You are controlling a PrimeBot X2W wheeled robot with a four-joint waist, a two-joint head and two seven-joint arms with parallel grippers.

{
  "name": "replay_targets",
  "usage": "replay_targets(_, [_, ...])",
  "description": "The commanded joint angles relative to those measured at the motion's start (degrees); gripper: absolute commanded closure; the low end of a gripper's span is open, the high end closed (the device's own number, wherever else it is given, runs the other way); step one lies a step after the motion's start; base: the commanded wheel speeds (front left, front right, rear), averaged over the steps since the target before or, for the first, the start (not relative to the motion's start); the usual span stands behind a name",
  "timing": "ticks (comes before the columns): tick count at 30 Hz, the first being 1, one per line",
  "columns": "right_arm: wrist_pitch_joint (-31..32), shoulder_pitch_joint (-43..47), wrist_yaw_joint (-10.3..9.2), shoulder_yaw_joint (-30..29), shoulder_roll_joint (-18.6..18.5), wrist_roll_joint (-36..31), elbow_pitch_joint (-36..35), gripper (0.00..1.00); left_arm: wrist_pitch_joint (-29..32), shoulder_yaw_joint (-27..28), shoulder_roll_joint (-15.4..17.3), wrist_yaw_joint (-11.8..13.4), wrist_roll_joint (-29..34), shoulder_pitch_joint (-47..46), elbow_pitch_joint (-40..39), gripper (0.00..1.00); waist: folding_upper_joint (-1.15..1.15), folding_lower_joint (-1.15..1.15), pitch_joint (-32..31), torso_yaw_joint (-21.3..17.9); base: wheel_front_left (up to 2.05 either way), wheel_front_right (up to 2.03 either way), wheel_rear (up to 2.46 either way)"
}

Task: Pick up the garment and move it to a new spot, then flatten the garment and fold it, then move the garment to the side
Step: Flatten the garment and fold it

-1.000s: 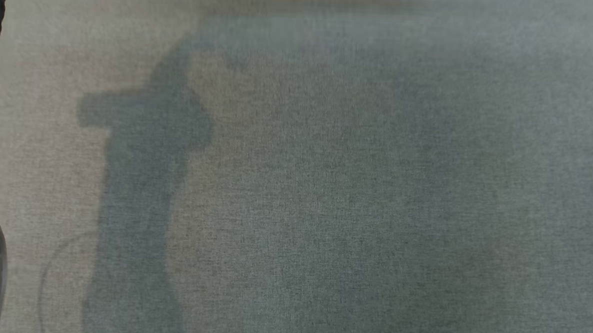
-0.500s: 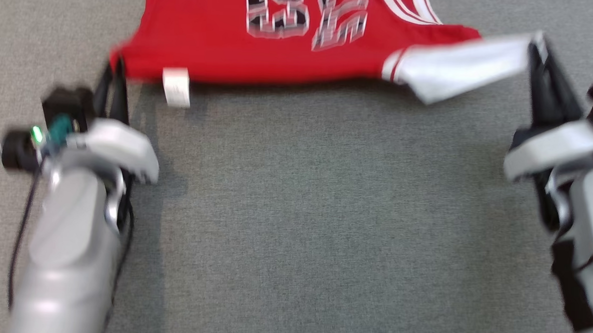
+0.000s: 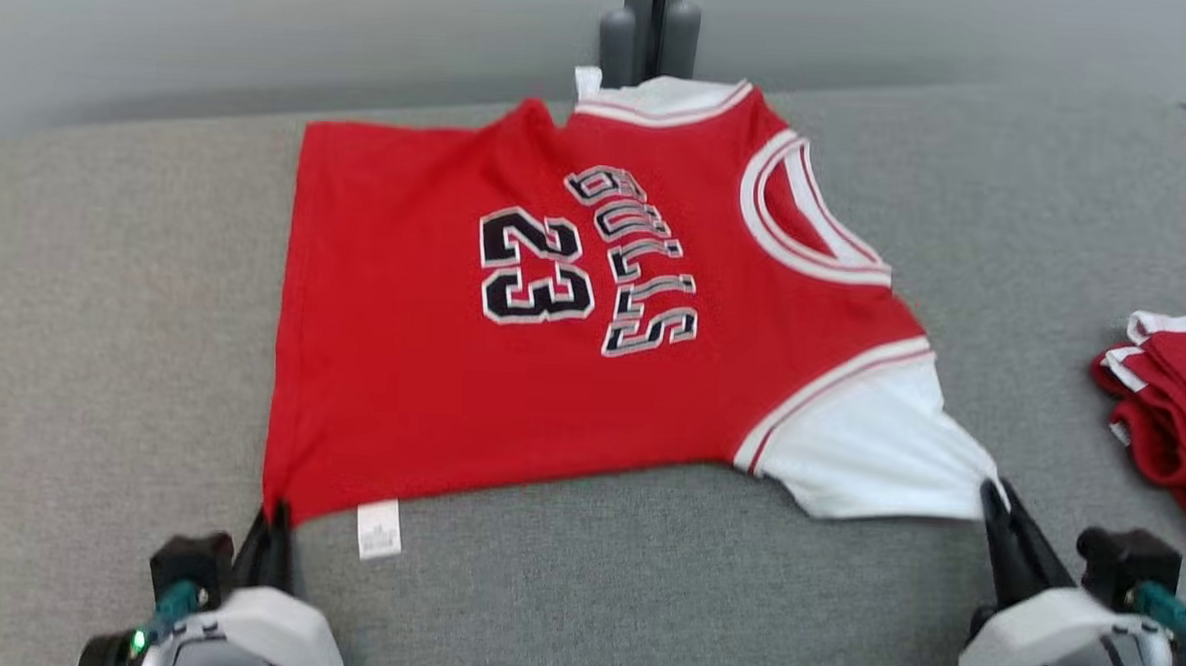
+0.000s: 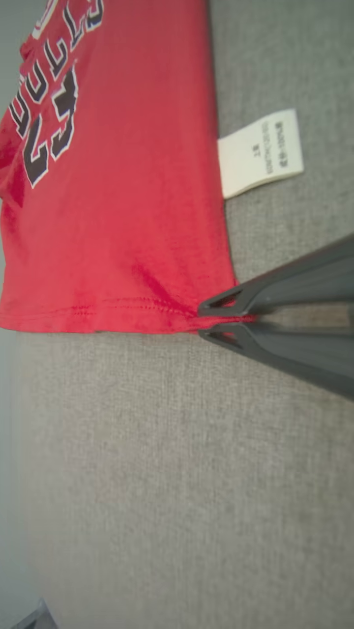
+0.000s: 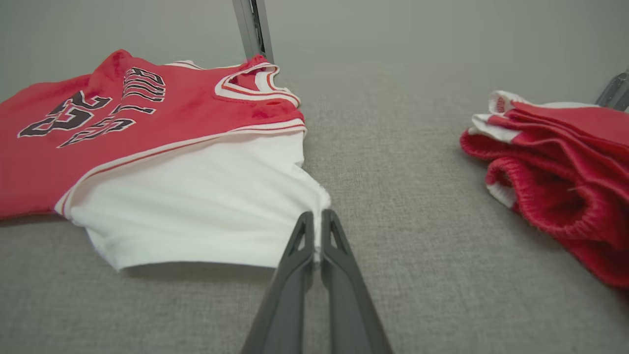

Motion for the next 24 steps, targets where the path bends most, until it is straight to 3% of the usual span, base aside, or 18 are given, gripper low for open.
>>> replay_targets(1, [-0.05,3.3,-0.06,-0.23,-0.51,-0.5,0.75,1.0,0.04,0.22,0.46,0.15,0.15,4.04,0.2,1.0,0.0,0.0,-5.91,-0.23,0.0,0.0,0.0])
replay_targets(12, [-0.05,15.3,-0.09,-1.37,0.87,0.84,0.73,1.0,0.02,-2.11,0.44,-1.23,-0.73,18.44,-3.55,1.0,0.0,0.0,-15.21,0.54,0.0,0.0,0.0])
replay_targets(20, [-0.04,23.2,-0.09,-0.82,1.77,1.23,-1.69,1.0,0.01,-0.8,0.43,-1.71,-0.2,22.46,-5.05,1.0,0.0,0.0,-18.5,1.79,0.0,0.0,0.0])
replay_targets(24, [-0.02,22.79,-0.09,-1.7,1.66,1.36,-5.59,1.0,-0.02,-1.04,0.36,-2.75,-1.32,22.16,-10.36,1.0,0.0,0.0,-18.15,2.3,0.0,0.0,0.0])
